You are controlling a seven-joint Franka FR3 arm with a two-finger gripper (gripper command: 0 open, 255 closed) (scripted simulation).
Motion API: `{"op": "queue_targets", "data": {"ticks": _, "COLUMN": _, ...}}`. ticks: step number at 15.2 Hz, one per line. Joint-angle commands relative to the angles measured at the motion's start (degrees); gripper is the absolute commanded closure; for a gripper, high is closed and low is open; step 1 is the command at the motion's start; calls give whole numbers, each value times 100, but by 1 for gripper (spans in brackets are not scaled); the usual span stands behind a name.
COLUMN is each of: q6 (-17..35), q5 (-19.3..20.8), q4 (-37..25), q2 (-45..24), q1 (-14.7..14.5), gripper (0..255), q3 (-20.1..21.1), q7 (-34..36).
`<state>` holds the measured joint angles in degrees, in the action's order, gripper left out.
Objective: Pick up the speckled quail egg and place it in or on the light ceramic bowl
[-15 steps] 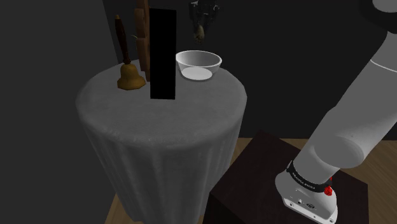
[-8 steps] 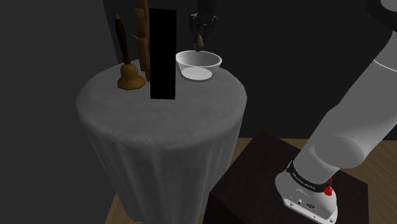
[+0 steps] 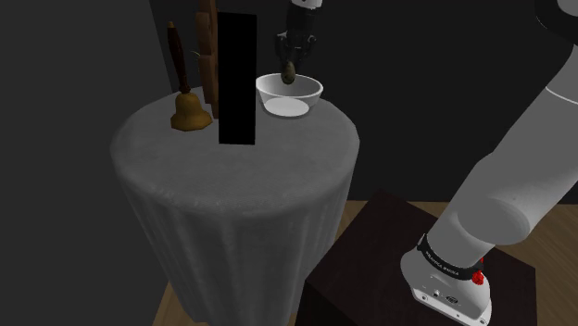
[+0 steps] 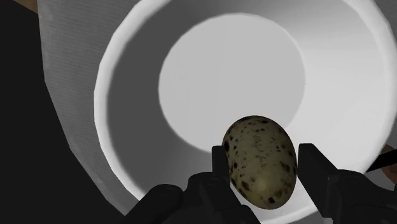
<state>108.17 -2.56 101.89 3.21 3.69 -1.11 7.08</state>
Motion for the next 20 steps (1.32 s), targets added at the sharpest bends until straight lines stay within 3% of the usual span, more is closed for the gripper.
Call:
{"op": "queue_targets", "data": {"ticks": 1, "q6": 8, "q5": 0, "q4": 8, "q2": 2, "q1": 1, "gripper": 255, "q3": -1, "q7": -1}}
{"op": "queue_targets", "data": {"ticks": 4, "q6": 8, "q5": 0, "q4": 8, "q2": 2, "q1": 1, "gripper": 255, "q3": -1, "q7": -1}}
{"op": "queue_targets", "data": {"ticks": 5, "q6": 8, "q5": 0, "q4": 8, "q2": 2, "q1": 1, "gripper": 0, "q3": -1, "q7": -1}}
{"op": "queue_targets", "data": {"ticks": 10, "q6": 8, "q5": 0, "q4": 8, "q2": 2, "q1": 1, "gripper": 0, "q3": -1, "q7": -2}}
{"op": "queue_targets", "data": {"ticks": 14, "q6": -711, "q5": 5, "q4": -669, "q2": 43, "q1": 13, "gripper": 0, "q3": -15, "q7": 4}}
{"op": "queue_targets", "data": {"ticks": 20, "q6": -711, "q5": 5, "q4": -669, "q2": 43, "q1": 13, "gripper": 0, "q3": -15, "q7": 4}}
